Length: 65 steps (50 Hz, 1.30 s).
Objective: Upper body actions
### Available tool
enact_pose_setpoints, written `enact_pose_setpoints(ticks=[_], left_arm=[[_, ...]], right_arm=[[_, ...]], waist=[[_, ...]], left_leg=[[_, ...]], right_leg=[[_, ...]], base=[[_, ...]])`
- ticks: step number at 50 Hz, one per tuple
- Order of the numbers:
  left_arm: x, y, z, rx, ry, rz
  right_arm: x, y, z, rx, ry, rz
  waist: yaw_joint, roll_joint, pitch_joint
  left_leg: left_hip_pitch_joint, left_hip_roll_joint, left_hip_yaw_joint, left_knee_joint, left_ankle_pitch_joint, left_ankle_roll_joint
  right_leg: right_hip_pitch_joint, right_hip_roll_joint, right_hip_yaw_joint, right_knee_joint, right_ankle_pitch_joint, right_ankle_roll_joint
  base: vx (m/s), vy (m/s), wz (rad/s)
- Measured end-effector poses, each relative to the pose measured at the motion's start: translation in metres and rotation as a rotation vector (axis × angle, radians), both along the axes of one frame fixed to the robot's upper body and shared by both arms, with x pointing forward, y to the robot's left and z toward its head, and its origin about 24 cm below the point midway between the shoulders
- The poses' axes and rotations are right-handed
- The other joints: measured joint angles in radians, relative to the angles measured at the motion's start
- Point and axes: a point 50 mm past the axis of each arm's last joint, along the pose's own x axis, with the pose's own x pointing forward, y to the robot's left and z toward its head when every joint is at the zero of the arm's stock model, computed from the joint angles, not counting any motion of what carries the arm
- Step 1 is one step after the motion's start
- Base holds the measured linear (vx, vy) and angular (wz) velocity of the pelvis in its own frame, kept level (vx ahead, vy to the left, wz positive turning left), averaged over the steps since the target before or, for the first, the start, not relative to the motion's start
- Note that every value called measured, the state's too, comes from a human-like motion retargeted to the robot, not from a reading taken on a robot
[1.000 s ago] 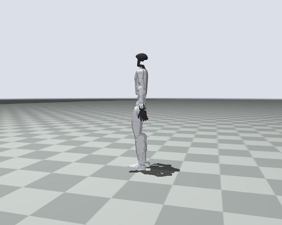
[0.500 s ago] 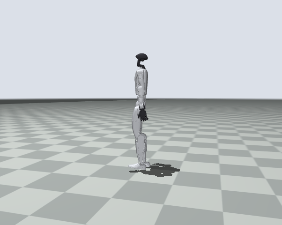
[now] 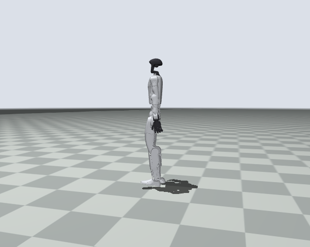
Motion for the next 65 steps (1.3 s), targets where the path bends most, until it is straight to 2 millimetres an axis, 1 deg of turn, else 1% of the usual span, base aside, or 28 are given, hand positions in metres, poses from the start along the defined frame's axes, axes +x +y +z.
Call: enact_pose_setpoints(ticks=[26,32,35,37,40,43,45,47,49,50,52,54,56,57,58,59,61,63,65], left_arm=[[0.000,0.000,0.000,0.001,-0.001,0.008],[-0.003,-0.001,0.000,-0.003,0.013,0.014],[-0.003,0.002,0.002,-0.015,0.034,0.012],[0.001,0.007,0.003,-0.026,0.064,0.022],[0.017,0.017,0.006,-0.030,0.083,0.060],[0.065,0.035,0.011,-0.015,-0.008,0.114],[0.093,0.043,0.015,0.001,-0.084,0.123],[0.144,0.053,0.027,0.028,-0.224,0.121],[0.190,0.059,0.043,0.039,-0.357,0.119],[0.212,0.061,0.053,0.038,-0.424,0.119],[0.259,0.061,0.077,0.029,-0.577,0.141],[0.300,0.060,0.106,0.018,-0.724,0.176],[0.337,0.058,0.138,0.006,-0.862,0.218],[0.355,0.056,0.157,-0.003,-0.935,0.239],[0.374,0.054,0.179,-0.017,-1.015,0.262],[0.389,0.051,0.200,-0.032,-1.083,0.280],[0.415,0.047,0.243,-0.060,-1.211,0.307],[0.438,0.045,0.296,-0.076,-1.372,0.310],[0.451,0.044,0.347,-0.059,-1.532,0.286]], right_arm=[[0.002,0.000,0.000,0.000,-0.001,0.018],[0.003,0.001,0.000,-0.003,0.009,0.033],[0.003,0.000,0.000,0.000,0.019,0.028],[0.007,-0.002,0.001,0.010,0.041,0.012],[0.021,-0.006,0.003,0.014,0.054,-0.036],[0.059,-0.006,0.008,0.045,-0.009,-0.140],[0.082,-0.003,0.011,0.076,-0.061,-0.186],[0.127,0.003,0.020,0.138,-0.171,-0.231],[0.171,0.010,0.034,0.199,-0.278,-0.260],[0.192,0.015,0.043,0.234,-0.333,-0.273],[0.239,0.027,0.068,0.321,-0.453,-0.304],[0.282,0.041,0.097,0.409,-0.574,-0.339],[0.321,0.053,0.132,0.503,-0.700,-0.366],[0.340,0.058,0.152,0.556,-0.770,-0.373],[0.359,0.064,0.177,0.615,-0.850,-0.372],[0.374,0.067,0.200,0.661,-0.917,-0.367],[0.398,0.068,0.245,0.730,-1.044,-0.344],[0.418,0.062,0.298,0.775,-1.203,-0.297],[0.430,0.053,0.348,0.784,-1.362,-0.240]], waist=[[-0.009,-0.002,0.003],[-0.021,0.000,-0.015],[-0.020,0.002,-0.027],[-0.010,0.003,-0.033],[-0.002,0.000,-0.032],[0.006,-0.003,-0.034],[0.009,-0.002,-0.042],[0.011,0.001,-0.054],[0.012,0.004,-0.068],[0.013,0.005,-0.077],[0.014,0.007,-0.095],[0.011,0.007,-0.108],[0.007,0.007,-0.120],[0.005,0.008,-0.127],[0.004,0.009,-0.137],[0.005,0.011,-0.145],[0.012,0.012,-0.165],[0.022,0.010,-0.191],[0.028,0.010,-0.211]], left_leg=[[0.001,0.000,-0.004,0.001,0.000,-0.002],[-0.010,0.002,-0.005,0.003,0.001,-0.004],[-0.018,0.007,0.000,0.007,0.002,-0.008],[-0.016,0.010,0.008,0.009,0.001,-0.009],[-0.013,0.009,0.009,0.011,0.001,-0.009],[-0.011,0.010,0.008,0.015,0.002,-0.009],[-0.012,0.011,0.009,0.015,0.004,-0.008],[-0.014,0.012,0.010,0.016,0.005,-0.007],[-0.016,0.013,0.010,0.018,0.006,-0.007],[-0.017,0.013,0.010,0.018,0.006,-0.007],[-0.018,0.014,0.011,0.021,0.007,-0.007],[-0.020,0.016,0.011,0.025,0.006,-0.008],[-0.024,0.019,0.010,0.030,0.005,-0.010],[-0.027,0.020,0.009,0.031,0.004,-0.011],[-0.032,0.021,0.007,0.032,0.004,-0.012],[-0.037,0.022,0.007,0.032,0.003,-0.012],[-0.048,0.024,0.006,0.031,0.002,-0.013],[-0.064,0.026,0.007,0.028,0.001,-0.014],[-0.080,0.027,0.007,0.027,-0.001,-0.016]], right_leg=[[0.002,0.003,-0.006,-0.003,-0.001,-0.002],[-0.004,0.004,-0.009,-0.006,-0.001,-0.002],[-0.009,0.000,-0.002,-0.004,-0.001,0.000],[-0.013,-0.005,0.007,0.002,0.000,0.005],[-0.010,-0.006,0.007,0.004,0.000,0.003],[-0.006,-0.007,0.004,0.005,0.002,0.002],[-0.007,-0.007,0.003,0.005,0.003,0.001],[-0.007,-0.006,0.000,0.005,0.005,0.000],[-0.008,-0.006,-0.002,0.005,0.005,0.000],[-0.009,-0.006,-0.002,0.005,0.005,0.000],[-0.008,-0.005,-0.002,0.005,0.005,0.000],[-0.007,-0.004,-0.001,0.006,0.005,0.000],[-0.008,-0.003,-0.001,0.007,0.004,0.000],[-0.011,-0.002,-0.002,0.007,0.003,0.001],[-0.015,-0.001,-0.002,0.007,0.002,0.001],[-0.019,-0.001,-0.003,0.008,0.001,0.002],[-0.032,0.000,-0.003,0.008,0.000,0.003],[-0.049,0.001,-0.003,0.007,-0.002,0.005],[-0.065,0.001,-0.002,0.006,-0.004,0.006]], base=[[0.00,0.00,0.00],[0.00,0.00,0.00],[0.00,0.00,0.00],[0.00,0.00,0.00],[-0.04,0.02,-0.01],[-0.02,0.01,0.00],[-0.02,0.03,0.00],[-0.03,0.07,0.03],[0.00,0.07,0.03],[0.04,0.09,0.02],[0.08,0.06,-0.02],[0.03,0.01,-0.01],[0.00,0.00,0.00],[0.00,0.00,0.00],[0.00,0.00,0.00],[0.00,0.00,0.00],[0.00,0.00,0.00],[0.05,-0.02,0.04],[0.06,-0.01,0.05]])
